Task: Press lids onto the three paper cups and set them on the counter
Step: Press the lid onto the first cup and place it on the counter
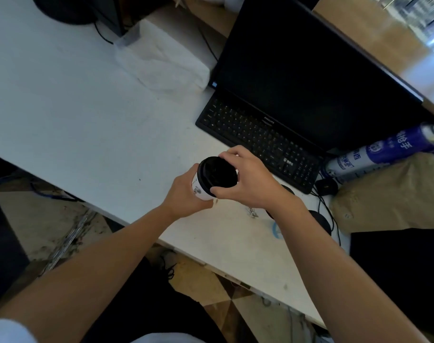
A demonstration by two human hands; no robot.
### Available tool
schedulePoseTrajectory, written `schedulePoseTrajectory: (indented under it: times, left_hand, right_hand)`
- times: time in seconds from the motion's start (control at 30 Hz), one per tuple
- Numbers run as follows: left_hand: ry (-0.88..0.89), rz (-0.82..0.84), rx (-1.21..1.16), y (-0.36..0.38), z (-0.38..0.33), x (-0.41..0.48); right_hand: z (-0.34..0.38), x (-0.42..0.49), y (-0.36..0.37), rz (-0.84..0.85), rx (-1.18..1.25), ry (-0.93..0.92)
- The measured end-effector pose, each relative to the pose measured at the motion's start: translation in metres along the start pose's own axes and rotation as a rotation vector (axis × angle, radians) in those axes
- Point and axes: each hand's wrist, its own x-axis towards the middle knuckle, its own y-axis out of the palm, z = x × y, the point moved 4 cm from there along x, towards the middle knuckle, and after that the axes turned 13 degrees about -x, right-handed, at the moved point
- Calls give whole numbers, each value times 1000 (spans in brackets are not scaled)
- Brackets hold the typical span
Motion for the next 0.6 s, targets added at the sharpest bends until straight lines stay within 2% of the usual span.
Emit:
schedulePoseTrajectory:
  times: [0.3, 0.6]
  left_hand:
    - [-3, 72, -16, -5, -8, 1]
    - [-15, 154, 2, -8, -13, 4]
  right_hand:
    - [13, 8, -13, 62, -133, -138]
    - [7, 14, -18, 101, -132, -257]
